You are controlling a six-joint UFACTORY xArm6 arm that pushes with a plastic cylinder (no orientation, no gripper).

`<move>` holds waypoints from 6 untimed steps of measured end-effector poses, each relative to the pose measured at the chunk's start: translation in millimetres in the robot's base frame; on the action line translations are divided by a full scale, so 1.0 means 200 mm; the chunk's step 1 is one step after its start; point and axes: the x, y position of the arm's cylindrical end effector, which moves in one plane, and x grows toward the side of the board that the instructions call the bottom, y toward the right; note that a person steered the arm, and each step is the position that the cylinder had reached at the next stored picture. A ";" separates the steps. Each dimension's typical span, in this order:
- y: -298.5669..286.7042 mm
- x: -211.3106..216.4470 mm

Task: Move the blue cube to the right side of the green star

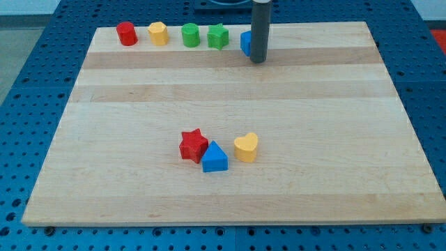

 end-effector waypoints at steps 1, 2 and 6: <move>0.00 0.00; 0.00 -0.02; 0.00 -0.11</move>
